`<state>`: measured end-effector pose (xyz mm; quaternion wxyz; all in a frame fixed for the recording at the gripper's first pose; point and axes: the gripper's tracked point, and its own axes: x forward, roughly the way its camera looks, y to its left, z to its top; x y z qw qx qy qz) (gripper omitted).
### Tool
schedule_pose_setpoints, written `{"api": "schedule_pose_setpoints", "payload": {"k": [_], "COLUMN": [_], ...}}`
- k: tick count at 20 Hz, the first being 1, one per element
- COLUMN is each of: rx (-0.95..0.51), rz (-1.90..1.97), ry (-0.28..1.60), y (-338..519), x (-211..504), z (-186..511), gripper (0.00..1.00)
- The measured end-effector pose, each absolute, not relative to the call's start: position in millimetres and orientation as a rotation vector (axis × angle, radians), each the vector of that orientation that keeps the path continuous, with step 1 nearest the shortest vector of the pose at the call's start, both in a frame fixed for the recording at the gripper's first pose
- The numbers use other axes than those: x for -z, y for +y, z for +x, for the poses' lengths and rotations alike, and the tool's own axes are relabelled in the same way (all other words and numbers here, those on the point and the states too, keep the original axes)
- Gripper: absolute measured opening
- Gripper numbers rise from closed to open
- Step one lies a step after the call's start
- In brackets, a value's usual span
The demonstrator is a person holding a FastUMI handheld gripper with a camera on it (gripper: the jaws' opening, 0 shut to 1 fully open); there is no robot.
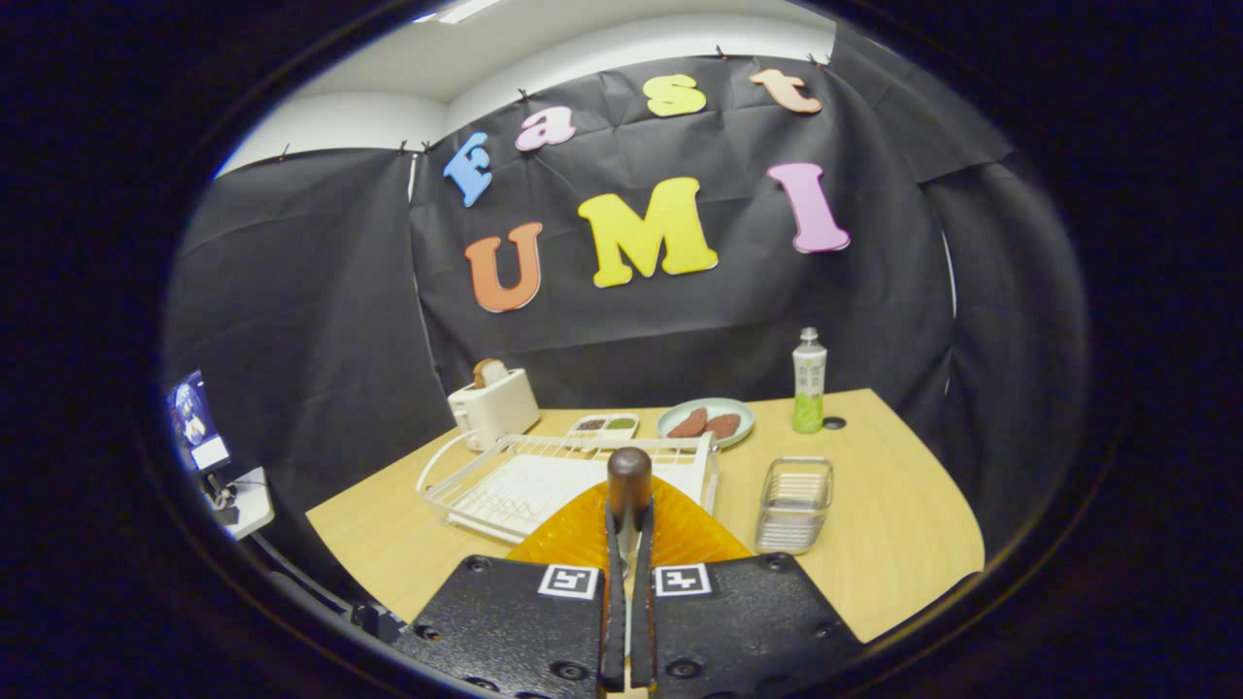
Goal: Take the plate from the dish rack, then take the spoon from the basket and place it into the plate.
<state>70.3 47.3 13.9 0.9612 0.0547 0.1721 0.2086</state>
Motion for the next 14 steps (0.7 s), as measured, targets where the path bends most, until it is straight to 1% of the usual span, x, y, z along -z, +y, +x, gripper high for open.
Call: {"api": "schedule_pose_setpoints", "payload": {"k": [8, 14], "rx": [-0.527, -0.541], "rz": [0.180, 0.232], "ry": [0.514, 0.541], "y": [103, 110], "x": [65, 80], "z": [41, 40], "gripper": [0.08, 0.08]}}
